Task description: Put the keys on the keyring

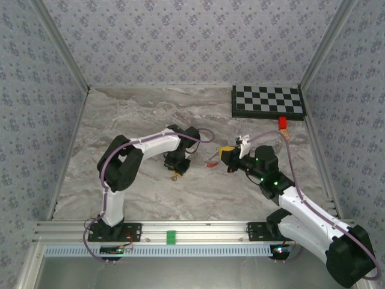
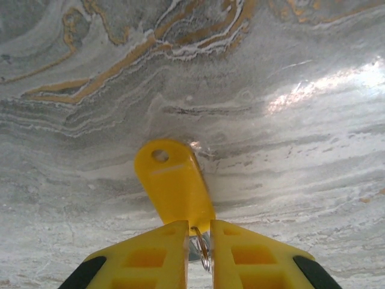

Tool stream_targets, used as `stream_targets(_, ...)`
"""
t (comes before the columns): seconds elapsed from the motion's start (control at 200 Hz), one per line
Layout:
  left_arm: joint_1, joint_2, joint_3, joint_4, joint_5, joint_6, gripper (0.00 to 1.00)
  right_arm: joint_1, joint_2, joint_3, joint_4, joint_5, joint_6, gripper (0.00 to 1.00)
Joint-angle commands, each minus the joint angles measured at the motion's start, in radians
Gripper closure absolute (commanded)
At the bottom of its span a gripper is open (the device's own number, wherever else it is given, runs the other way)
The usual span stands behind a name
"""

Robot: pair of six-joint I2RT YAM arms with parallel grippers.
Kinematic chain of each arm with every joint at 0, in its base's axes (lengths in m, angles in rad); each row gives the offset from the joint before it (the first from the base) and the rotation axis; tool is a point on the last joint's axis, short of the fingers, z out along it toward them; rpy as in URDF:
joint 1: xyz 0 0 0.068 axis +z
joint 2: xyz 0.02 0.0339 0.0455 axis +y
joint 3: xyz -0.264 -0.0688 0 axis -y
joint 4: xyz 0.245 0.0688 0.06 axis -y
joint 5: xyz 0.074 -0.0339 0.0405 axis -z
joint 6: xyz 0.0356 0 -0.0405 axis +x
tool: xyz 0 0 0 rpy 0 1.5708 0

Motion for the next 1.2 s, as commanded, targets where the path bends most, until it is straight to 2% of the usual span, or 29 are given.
stream_targets(0.0, -0.004, 0.024, 0.023, -0.056, 0.002, 0.023, 0.83, -0.005, -0.01, -0.005, 0.03, -0.009, 0.009, 1.0)
stream_targets(0.575, -0.004, 0.025, 0.038, -0.073, -0.007, 0.029, 0.85, -0.005, -0.013, -0.005, 0.029, -0.008, 0.008, 1.0)
stream_targets(0.7, -0.004, 0.023, 0.035, -0.072, -0.007, 0.028, 0.87, -0.005, -0.012, -0.004, 0.029, -0.008, 0.008, 1.0)
stream_targets(0.805, -0.003, 0.021, 0.034, -0.073, -0.008, 0.029, 0.93, -0.005, -0.011, -0.004, 0.03, -0.009, 0.008, 1.0)
stream_targets(0.855, -0.003, 0.019, 0.035, -0.07, -0.01, 0.029, 1.0, -0.005, -0.012, -0.005, 0.029, -0.008, 0.007, 1.0)
stream_targets(1.194, -0.005, -0.084, -0.011, 0.003, -0.062, 0.002, 1.0, -0.005, -0.018, -0.01, 0.036, -0.004, 0.004, 1.0)
